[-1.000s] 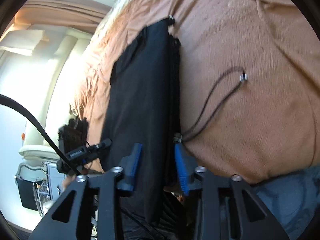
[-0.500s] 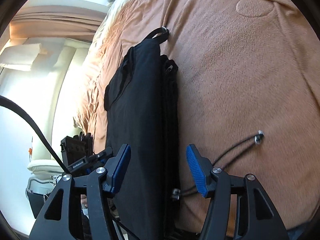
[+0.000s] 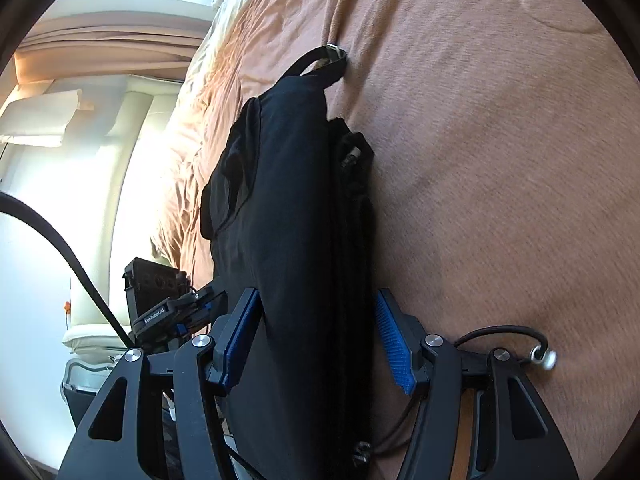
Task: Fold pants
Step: 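Grasp the pants edge with the right tool and lift it with the left tool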
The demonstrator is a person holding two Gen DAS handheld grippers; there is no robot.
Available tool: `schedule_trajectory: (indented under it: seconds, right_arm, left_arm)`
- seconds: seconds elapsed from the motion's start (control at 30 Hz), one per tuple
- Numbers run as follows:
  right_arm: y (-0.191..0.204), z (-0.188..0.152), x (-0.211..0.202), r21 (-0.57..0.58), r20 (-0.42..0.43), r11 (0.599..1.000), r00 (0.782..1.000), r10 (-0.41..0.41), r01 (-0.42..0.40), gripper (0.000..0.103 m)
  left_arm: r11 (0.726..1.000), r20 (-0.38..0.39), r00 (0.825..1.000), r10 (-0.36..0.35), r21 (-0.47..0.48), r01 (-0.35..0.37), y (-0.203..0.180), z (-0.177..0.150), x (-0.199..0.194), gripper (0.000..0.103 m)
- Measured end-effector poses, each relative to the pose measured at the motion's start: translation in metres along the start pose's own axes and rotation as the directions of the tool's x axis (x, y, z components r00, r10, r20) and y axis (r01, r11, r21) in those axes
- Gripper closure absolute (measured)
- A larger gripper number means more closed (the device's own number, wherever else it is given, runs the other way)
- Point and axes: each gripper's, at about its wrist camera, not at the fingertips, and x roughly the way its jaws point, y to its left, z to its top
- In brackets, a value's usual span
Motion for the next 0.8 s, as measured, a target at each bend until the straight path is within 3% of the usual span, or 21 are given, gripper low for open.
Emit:
schedule_trajectory:
  seconds: [0.27,0.37,0.43,0.53,0.8]
  right_arm:
    - [0.002,0.006,0.011,-0.028,0.007,1.0,1.0,0.014,-0.014,0.047]
    - [0.004,0.003,0.009,-0.048,0.02,0.999,1.0,-0.002,0.003,0.058]
    - [0.006,0.001,0.005,-0.056,0.031,0.998,0.999,0.003,-0.002,0.067]
    - [0.012,-0.004,-0.002,-0.083,0.048,0.996,0.999,0.018,-0.014,0.077]
    - [0.038,-0.024,-0.019,-0.161,0.101,0.986,0.994,0.052,-0.035,0.082]
  left_arm:
    - [0.999,0.03,0.998,-0.047,-0.017,0.048,0.01,0.009,-0.004,0.067]
    - [0.999,0.041,0.998,-0.052,-0.014,0.052,0.008,0.01,-0.006,0.068]
    - [0.998,0.052,0.997,-0.064,0.0,0.064,0.007,0.007,-0.01,0.079]
    - [0.997,0.067,0.995,-0.071,0.023,0.07,-0.001,0.002,-0.019,0.086]
    - [0.994,0.125,0.988,-0.092,0.076,0.083,-0.025,-0.01,-0.046,0.088]
